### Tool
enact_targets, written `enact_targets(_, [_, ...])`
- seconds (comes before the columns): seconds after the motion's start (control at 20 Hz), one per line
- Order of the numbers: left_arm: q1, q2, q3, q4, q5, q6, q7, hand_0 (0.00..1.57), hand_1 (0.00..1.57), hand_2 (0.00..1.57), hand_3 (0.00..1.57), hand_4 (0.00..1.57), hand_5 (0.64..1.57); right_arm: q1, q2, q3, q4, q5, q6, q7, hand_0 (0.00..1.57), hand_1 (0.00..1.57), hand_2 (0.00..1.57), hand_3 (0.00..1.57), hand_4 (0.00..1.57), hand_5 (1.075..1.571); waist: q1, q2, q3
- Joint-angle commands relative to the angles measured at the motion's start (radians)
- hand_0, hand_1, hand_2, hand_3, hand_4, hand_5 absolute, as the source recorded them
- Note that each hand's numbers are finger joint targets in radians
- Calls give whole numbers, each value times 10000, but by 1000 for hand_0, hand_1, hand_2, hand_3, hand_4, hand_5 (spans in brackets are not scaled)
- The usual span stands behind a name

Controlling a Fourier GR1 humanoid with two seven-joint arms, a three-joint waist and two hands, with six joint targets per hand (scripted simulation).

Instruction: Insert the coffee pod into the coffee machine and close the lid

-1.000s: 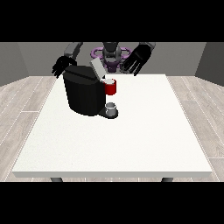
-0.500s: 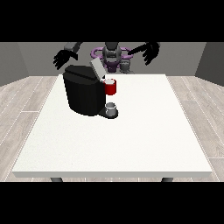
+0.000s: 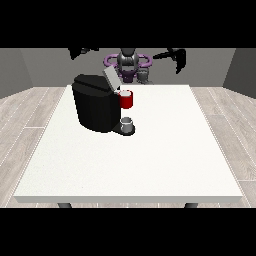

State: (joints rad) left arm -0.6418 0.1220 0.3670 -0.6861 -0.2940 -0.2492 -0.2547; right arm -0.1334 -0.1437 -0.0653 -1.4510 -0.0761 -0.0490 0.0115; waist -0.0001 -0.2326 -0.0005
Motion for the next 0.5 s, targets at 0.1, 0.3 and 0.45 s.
enact_targets(0.1, [585,-738,-29,-798,734,-159,75,0,0,0,0,0,1571,-938,-591,-349,-203,-395,555,512,0,0,0,0,0,1571,763,144,5])
enact_targets(0.3, [842,-1060,-232,-1437,1215,-716,812,0,0,0,0,140,1571,-977,-751,-333,290,-168,795,85,0,0,0,0,0,1571,1500,166,9])
enact_targets(0.45, [1986,-592,-313,-1759,1228,-1133,-172,0,0,0,0,0,1571,-1190,-620,191,-147,58,900,551,0,0,0,0,239,1571,1394,348,4])
